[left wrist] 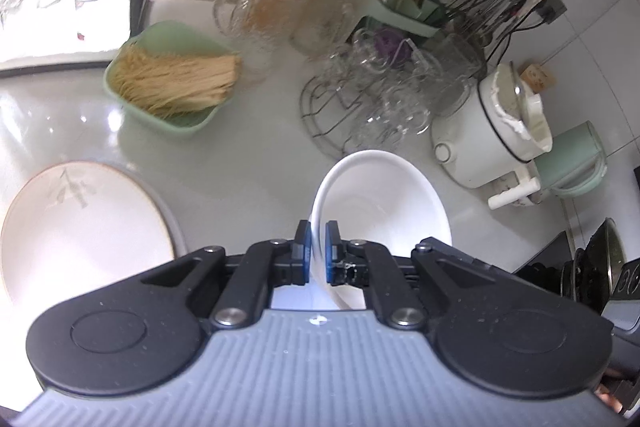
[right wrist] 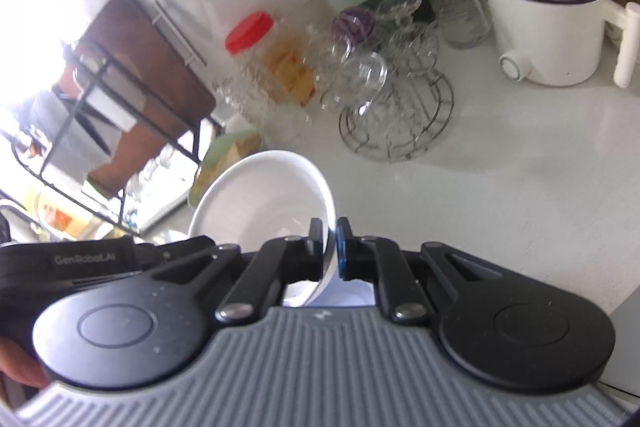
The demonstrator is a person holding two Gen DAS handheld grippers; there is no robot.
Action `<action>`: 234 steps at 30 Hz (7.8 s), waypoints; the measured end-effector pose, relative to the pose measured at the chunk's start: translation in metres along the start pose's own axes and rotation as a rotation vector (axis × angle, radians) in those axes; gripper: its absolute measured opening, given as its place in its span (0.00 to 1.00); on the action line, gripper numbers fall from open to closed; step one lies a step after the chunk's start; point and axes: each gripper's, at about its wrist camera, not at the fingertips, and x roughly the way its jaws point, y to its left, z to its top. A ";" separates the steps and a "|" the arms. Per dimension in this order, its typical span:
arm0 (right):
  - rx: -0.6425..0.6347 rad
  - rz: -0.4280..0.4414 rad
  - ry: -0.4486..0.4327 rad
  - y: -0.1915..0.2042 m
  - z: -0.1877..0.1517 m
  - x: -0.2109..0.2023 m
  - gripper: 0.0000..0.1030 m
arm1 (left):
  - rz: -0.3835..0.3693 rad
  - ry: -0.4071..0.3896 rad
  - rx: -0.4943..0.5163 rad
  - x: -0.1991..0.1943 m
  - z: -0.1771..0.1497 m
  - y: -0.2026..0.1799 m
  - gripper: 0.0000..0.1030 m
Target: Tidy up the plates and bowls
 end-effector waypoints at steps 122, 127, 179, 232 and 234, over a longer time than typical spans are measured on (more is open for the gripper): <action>0.119 -0.040 0.117 0.014 -0.030 -0.012 0.20 | -0.028 0.095 0.048 0.003 -0.026 0.021 0.22; 0.082 -0.035 0.114 0.032 -0.032 -0.009 0.20 | -0.021 0.068 0.005 -0.011 -0.030 0.039 0.22; -0.006 -0.072 0.335 0.164 -0.087 0.143 0.21 | 0.030 0.118 -0.238 -0.003 -0.030 0.251 0.22; -0.447 0.216 -0.205 0.154 -0.072 -0.152 0.21 | 0.291 -0.487 -0.020 -0.290 -0.174 0.043 0.54; -0.458 0.207 -0.198 0.145 -0.082 -0.157 0.21 | 0.305 -0.489 -0.030 -0.291 -0.190 0.037 0.63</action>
